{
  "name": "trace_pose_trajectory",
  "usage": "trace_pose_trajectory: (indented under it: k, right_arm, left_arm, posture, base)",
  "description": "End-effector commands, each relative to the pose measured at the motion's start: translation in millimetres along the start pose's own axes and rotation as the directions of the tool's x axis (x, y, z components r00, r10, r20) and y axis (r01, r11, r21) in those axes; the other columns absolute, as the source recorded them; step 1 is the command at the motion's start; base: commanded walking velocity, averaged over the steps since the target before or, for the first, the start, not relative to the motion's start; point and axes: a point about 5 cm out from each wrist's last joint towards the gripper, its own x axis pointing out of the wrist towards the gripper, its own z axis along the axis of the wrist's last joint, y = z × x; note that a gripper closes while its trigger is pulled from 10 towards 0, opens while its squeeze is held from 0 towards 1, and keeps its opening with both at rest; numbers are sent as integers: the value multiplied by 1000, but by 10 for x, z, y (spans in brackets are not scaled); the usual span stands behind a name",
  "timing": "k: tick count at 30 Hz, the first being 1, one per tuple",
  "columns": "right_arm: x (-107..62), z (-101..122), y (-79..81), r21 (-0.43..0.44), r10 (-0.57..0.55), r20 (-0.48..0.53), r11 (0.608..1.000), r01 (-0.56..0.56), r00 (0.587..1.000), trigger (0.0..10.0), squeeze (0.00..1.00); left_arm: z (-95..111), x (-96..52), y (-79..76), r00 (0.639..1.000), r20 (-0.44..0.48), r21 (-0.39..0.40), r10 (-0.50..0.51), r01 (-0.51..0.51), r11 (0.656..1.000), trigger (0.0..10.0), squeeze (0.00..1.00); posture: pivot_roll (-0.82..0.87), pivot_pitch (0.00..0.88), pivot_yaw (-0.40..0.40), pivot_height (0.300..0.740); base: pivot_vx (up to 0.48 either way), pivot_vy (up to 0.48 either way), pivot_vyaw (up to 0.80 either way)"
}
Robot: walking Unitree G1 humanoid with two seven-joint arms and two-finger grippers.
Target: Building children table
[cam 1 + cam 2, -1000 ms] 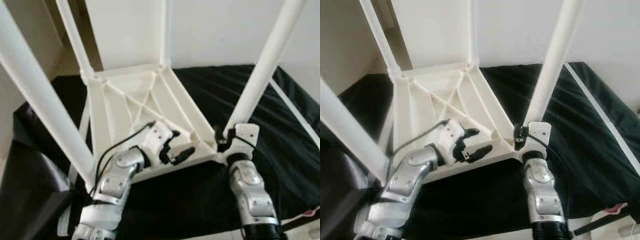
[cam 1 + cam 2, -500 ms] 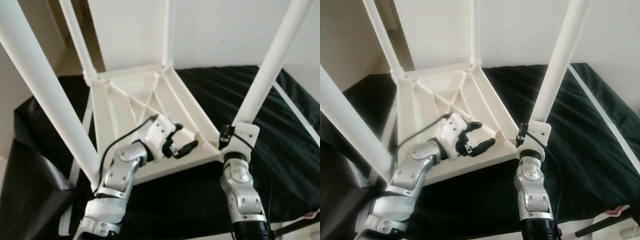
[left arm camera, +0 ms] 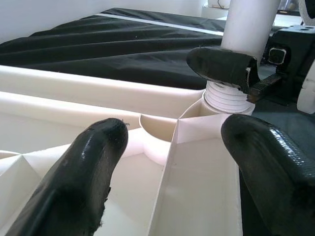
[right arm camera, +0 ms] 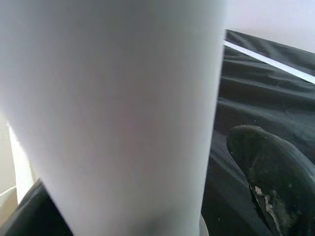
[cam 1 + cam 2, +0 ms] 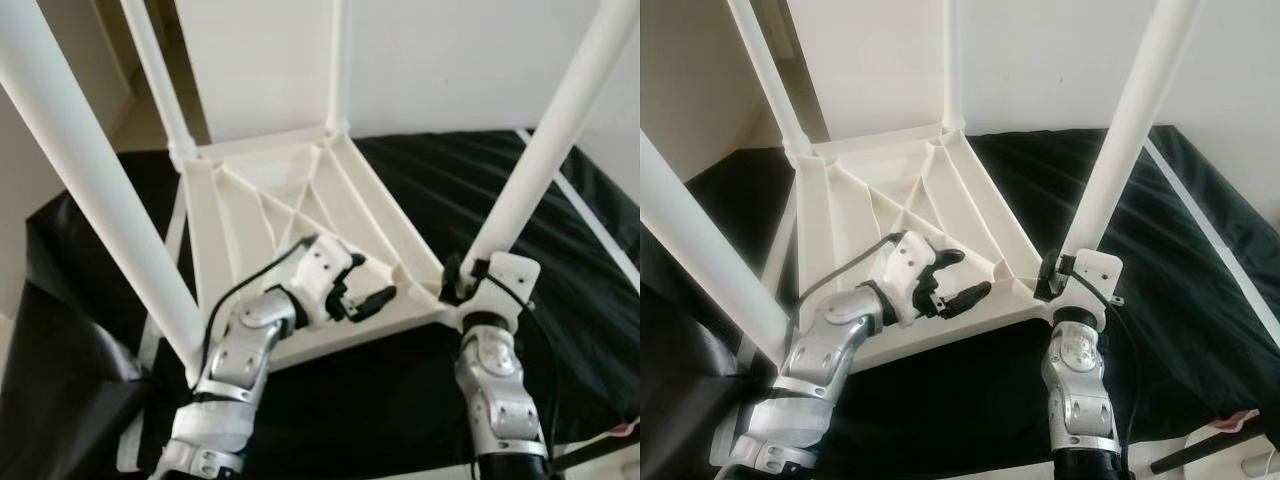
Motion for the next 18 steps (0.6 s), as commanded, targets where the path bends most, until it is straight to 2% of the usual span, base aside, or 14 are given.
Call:
trace_pose_trajectory:
  k: [1,2,4,6,7,8,11,12,14,16,17,18]
  right_arm:
    - [-36,-33,-173,-4,17,3,1000,-17,1000,10000,0]
    - [-36,-33,-173,-4,17,3,1000,-17,1000,10000,0]
    - [-63,-24,-230,3,105,17,994,-105,994,10000,0]
    - [-63,-24,-230,3,105,17,994,-105,994,10000,0]
    - [-76,-5,-266,-6,239,18,971,-239,971,10000,0]
    - [-83,-3,-280,-5,286,12,958,-286,958,10000,0]
    - [-83,-3,-280,-5,286,12,958,-286,958,10000,0]
    - [-91,23,-307,-51,387,14,921,-386,922,10000,0]
    - [-91,33,-315,-67,416,13,908,-415,909,10000,0]
    - [-74,78,-316,-91,518,3,852,-515,856,10000,0]
    - [-74,78,-316,-91,518,3,852,-515,856,10000,0]
    - [-63,96,-308,-100,555,0,827,-552,832,10000,0]
  left_arm:
    - [-14,-25,101,975,-6,11,224,-224,975,10000,0]
    - [-14,-25,101,975,-6,11,224,-224,975,10000,0]
    - [-6,-19,76,977,-4,26,215,-215,976,10000,0]
    - [-6,-19,76,977,-4,26,215,-215,976,10000,0]
    - [-10,-26,68,978,-7,44,206,-206,978,10000,0]
    - [-10,-31,66,979,-8,48,204,-204,978,10000,0]
    - [-10,-31,66,979,-8,48,204,-204,978,10000,0]
    - [-20,-42,56,981,-10,51,196,-195,979,10000,0]
    - [-24,-45,53,981,-10,55,193,-192,980,10000,0]
    - [-28,-42,49,983,-17,59,185,-184,981,10000,0]
    - [-28,-42,49,983,-17,59,185,-184,981,10000,0]
    - [-29,-37,50,983,-20,59,183,-181,982,10000,0]
  posture:
    - [-45,0,9,740]
    - [-45,0,9,740]
    - [-44,0,9,740]
    - [-44,0,9,740]
    - [-44,0,8,740]
    - [-44,0,8,740]
    - [-44,0,8,740]
    - [-45,0,9,740]
    - [-45,0,9,740]
    - [-45,0,12,740]
    - [-45,0,12,740]
    - [-48,0,14,740]
  base:
    - [0,0,0]
    - [0,0,0]
    - [0,0,0]
    - [0,0,0]
    - [0,0,0]
    - [0,0,0]
    - [0,0,0]
    - [0,0,0]
    - [0,0,0]
    - [0,0,0]
    - [0,0,0]
    - [0,0,0]
